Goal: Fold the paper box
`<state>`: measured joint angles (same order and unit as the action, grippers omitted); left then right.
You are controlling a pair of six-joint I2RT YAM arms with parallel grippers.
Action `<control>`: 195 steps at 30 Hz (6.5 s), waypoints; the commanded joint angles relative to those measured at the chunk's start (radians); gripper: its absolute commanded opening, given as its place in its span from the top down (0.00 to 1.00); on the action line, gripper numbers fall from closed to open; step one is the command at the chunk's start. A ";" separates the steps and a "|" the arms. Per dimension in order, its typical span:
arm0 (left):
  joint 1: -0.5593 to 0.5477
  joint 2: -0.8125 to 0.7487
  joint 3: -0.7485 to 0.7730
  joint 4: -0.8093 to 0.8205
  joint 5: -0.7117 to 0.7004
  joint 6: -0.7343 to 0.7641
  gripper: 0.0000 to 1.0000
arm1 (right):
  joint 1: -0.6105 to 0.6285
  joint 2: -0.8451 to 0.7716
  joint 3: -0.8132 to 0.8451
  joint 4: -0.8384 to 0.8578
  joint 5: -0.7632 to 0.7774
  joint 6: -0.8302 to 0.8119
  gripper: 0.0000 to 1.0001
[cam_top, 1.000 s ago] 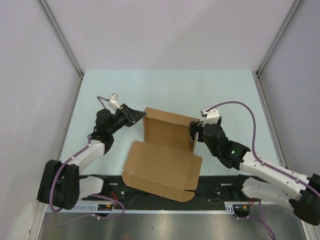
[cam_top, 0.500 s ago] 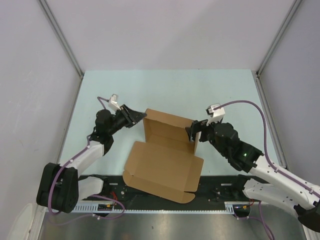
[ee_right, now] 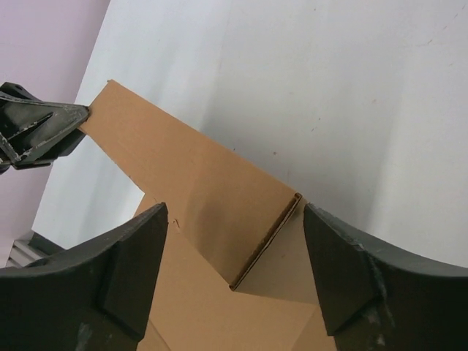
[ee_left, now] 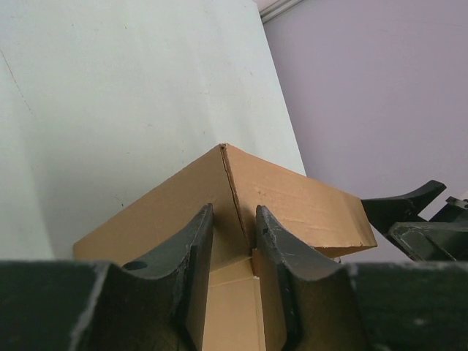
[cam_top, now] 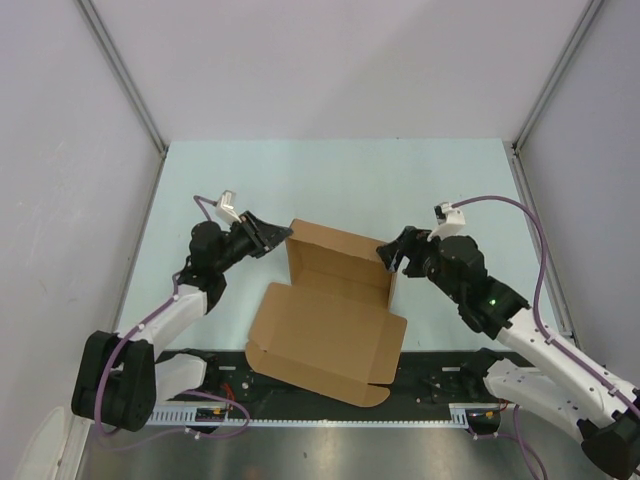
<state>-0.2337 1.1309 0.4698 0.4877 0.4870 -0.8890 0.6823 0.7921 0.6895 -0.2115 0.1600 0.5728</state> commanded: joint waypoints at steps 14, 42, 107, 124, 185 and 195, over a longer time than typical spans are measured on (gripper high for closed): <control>-0.003 -0.017 -0.022 -0.032 0.019 0.039 0.66 | 0.022 -0.044 0.025 -0.113 0.116 -0.027 0.21; 0.075 -0.123 0.237 -0.310 -0.057 0.130 0.26 | 0.632 0.558 0.507 -0.124 0.746 -0.827 0.05; 0.212 -0.310 0.395 -0.584 -0.360 0.029 0.23 | -0.270 0.356 0.092 -0.102 -0.007 0.631 1.00; 0.165 -0.367 0.403 -0.718 -0.426 0.170 0.22 | -0.018 0.230 0.238 -0.360 0.353 0.208 0.09; -0.503 0.055 0.108 -0.748 -0.824 0.050 0.44 | 0.226 0.664 -0.067 0.046 0.521 0.153 0.53; -0.504 0.247 0.217 -0.747 -0.878 0.131 0.97 | 0.247 0.563 -0.071 -0.006 0.506 0.156 0.32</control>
<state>-0.7311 1.3479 0.6544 -0.2722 -0.3412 -0.8124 0.9463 1.4342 0.6147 -0.1864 0.6441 0.7189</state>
